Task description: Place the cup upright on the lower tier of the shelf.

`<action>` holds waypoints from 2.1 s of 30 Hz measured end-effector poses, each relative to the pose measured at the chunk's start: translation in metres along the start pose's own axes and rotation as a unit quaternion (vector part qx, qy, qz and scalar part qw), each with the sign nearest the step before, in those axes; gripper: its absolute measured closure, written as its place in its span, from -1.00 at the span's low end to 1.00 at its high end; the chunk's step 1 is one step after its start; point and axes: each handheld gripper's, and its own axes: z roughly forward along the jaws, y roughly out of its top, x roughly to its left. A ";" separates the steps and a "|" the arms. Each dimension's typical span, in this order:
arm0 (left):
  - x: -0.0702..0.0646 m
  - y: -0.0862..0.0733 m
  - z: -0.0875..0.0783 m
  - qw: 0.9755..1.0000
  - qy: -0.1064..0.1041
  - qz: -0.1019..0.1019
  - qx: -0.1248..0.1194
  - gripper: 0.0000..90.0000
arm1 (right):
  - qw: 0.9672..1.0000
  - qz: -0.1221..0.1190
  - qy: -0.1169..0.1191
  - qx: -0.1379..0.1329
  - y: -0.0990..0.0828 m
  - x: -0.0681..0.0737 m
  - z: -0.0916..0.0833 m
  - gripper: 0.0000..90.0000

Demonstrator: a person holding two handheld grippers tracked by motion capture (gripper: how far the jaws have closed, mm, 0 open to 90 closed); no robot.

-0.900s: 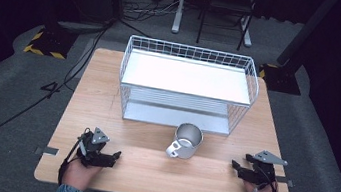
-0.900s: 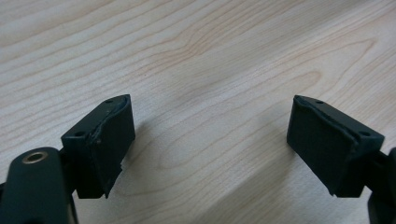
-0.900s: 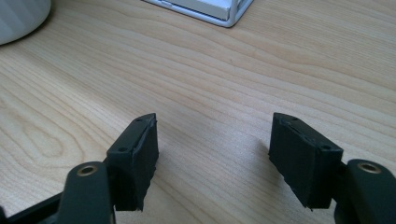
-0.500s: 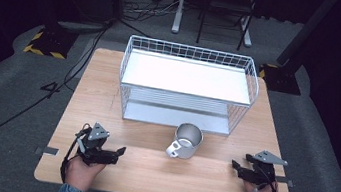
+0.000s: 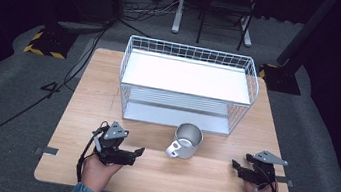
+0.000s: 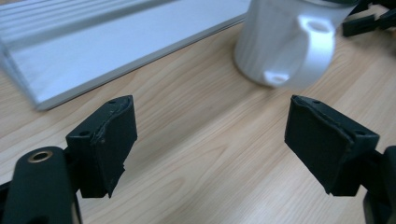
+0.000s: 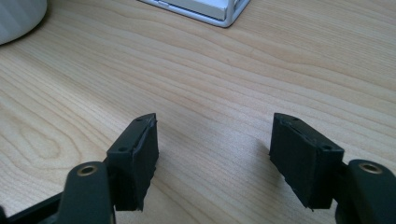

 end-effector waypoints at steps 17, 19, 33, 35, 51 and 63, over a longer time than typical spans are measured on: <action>-0.036 0.022 0.036 0.998 -0.054 0.016 -0.013 -0.53 | 1.000 0.001 -0.001 0.000 0.000 0.000 0.000 -0.26; -0.040 0.022 0.043 0.998 -0.059 0.024 -0.008 -0.53 | 1.000 0.001 -0.001 0.000 0.000 0.000 0.000 -0.26; -0.049 0.023 0.071 0.998 -0.059 0.034 0.003 -0.29 | 1.000 0.008 -0.006 0.000 0.000 0.000 0.000 -0.26; -0.050 0.024 0.072 0.998 -0.059 0.039 0.004 -0.16 | 1.000 0.008 -0.007 0.000 0.000 0.000 0.000 -0.26; -0.055 0.025 0.074 0.997 -0.038 0.062 0.011 0.47 | 1.000 0.006 -0.011 -0.001 0.000 0.000 0.000 -0.25; -0.059 0.029 0.074 0.996 -0.025 0.085 0.010 0.59 | 1.000 0.006 -0.012 -0.002 0.000 0.001 -0.001 -0.25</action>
